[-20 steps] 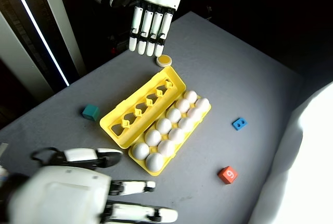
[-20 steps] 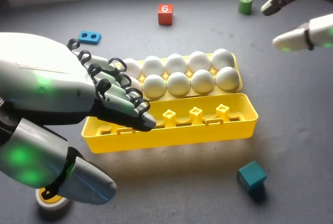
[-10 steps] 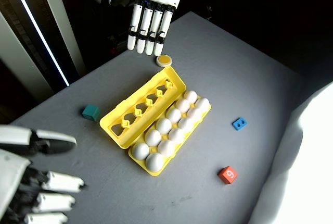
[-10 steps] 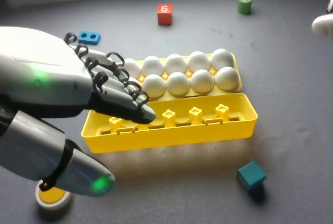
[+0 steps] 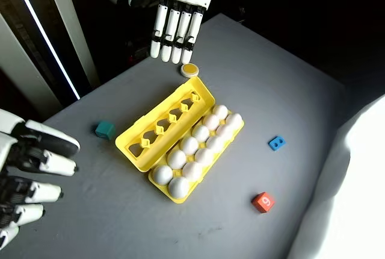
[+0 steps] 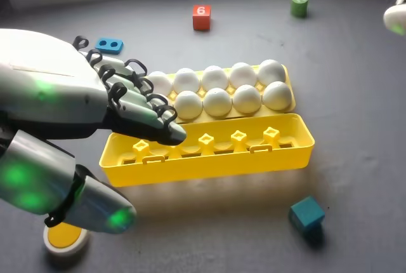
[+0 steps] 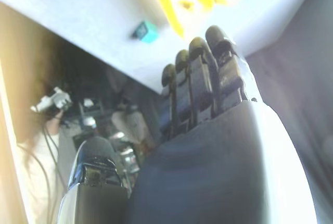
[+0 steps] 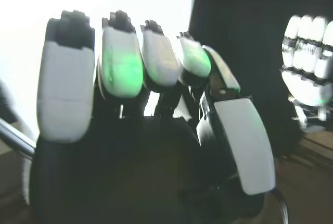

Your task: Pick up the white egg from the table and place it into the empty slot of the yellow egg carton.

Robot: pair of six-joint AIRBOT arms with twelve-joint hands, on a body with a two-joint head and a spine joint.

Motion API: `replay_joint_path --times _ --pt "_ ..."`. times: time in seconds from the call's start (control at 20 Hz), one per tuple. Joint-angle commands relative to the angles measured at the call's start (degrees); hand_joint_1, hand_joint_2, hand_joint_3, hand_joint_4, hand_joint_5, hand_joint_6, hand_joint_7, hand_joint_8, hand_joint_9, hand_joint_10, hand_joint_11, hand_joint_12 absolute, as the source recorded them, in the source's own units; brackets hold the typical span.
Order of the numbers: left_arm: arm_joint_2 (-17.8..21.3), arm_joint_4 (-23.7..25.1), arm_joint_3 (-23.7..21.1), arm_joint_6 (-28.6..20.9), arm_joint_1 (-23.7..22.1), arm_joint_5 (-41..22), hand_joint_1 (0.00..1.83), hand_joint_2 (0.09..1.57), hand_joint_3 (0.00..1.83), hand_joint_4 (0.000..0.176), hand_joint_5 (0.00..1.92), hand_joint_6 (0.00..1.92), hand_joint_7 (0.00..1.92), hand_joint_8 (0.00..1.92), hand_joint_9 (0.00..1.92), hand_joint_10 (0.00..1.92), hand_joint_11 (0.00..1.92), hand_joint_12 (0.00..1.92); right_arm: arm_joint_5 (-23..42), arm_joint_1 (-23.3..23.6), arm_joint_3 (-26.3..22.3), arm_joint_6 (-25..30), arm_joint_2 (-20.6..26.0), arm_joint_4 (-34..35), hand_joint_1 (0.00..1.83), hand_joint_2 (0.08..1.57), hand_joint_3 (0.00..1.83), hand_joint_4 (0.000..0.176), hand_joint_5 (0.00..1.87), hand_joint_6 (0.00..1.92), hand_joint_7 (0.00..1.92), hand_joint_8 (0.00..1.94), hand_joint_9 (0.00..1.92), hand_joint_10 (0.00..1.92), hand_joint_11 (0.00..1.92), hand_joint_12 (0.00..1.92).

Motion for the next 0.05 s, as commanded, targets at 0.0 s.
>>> replay_joint_path --times 0.0 --pt "-0.1 -2.3 0.0 -0.1 -0.6 3.6 0.00 1.21 0.00 0.000 0.19 0.01 0.19 0.00 0.16 0.00 0.00 0.37 4.4 0.9 -0.3 -0.6 0.2 0.7 0.31 1.57 0.03 0.176 1.22 1.92 1.43 1.94 1.55 1.92 1.78 1.92"
